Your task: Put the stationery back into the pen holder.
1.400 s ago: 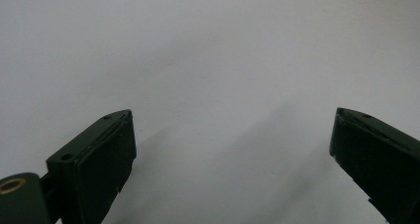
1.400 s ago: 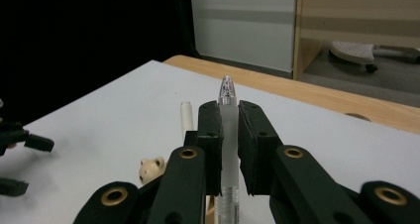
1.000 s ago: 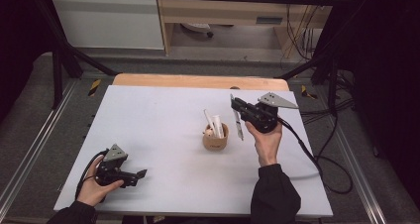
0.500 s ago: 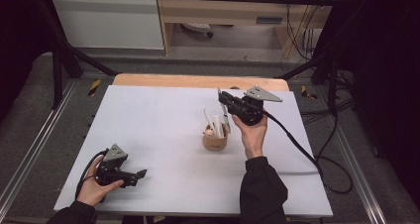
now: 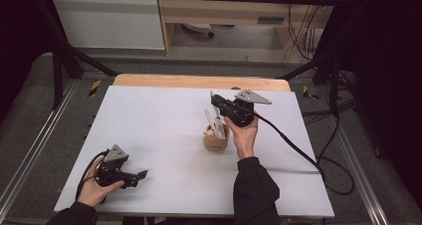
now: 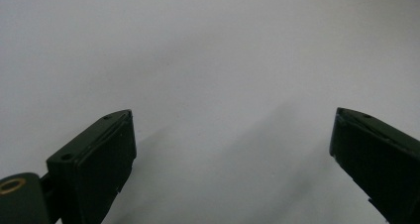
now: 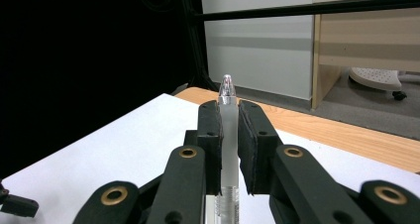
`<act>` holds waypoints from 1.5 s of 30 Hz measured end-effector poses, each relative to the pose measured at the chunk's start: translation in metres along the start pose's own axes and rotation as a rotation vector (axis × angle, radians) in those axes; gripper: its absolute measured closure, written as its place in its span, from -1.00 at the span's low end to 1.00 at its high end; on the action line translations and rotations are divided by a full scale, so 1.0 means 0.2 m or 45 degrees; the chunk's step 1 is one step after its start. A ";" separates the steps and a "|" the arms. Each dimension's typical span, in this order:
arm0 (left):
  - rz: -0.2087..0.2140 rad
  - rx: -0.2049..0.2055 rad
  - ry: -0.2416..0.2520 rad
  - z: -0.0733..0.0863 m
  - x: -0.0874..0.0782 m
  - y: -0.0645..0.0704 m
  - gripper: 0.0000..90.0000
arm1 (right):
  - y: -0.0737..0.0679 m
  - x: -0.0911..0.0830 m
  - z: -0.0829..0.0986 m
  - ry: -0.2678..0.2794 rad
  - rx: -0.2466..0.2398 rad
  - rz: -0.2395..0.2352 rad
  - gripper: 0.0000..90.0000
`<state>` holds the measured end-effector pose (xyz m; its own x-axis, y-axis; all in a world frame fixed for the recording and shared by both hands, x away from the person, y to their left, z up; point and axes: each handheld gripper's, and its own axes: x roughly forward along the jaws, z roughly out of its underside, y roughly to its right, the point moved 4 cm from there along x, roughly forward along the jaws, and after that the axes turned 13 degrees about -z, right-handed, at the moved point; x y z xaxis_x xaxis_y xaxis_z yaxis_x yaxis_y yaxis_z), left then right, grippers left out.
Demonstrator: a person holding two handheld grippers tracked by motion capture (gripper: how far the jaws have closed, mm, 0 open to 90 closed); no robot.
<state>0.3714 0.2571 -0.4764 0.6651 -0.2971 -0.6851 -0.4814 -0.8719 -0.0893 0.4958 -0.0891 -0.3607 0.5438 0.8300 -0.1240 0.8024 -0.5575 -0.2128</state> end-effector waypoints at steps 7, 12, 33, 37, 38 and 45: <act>0.000 0.000 0.001 0.00 0.00 0.00 -0.91 | 0.00 0.04 0.05 -0.017 0.006 -0.011 0.80; 0.000 0.002 0.001 0.00 0.00 0.00 -0.91 | -0.01 0.06 0.08 -0.038 -0.002 -0.009 0.80; -0.002 0.004 -0.002 0.00 0.00 0.00 -0.91 | -0.01 0.02 0.16 -0.087 -0.009 -0.022 0.79; -0.002 0.004 -0.001 0.00 0.00 0.00 -0.91 | -0.01 0.02 0.17 -0.115 -0.009 -0.033 0.79; -0.002 0.004 -0.002 0.00 0.00 0.00 -0.91 | 0.00 0.03 0.18 -0.131 -0.010 -0.027 0.79; -0.001 0.004 -0.001 0.00 0.00 0.00 -0.91 | -0.01 0.03 0.21 -0.164 -0.021 -0.045 0.78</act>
<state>0.3711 0.2574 -0.4768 0.6651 -0.2965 -0.6854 -0.4829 -0.8708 -0.0919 0.4876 -0.0823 -0.4009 0.4801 0.8437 -0.2401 0.8249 -0.5273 -0.2035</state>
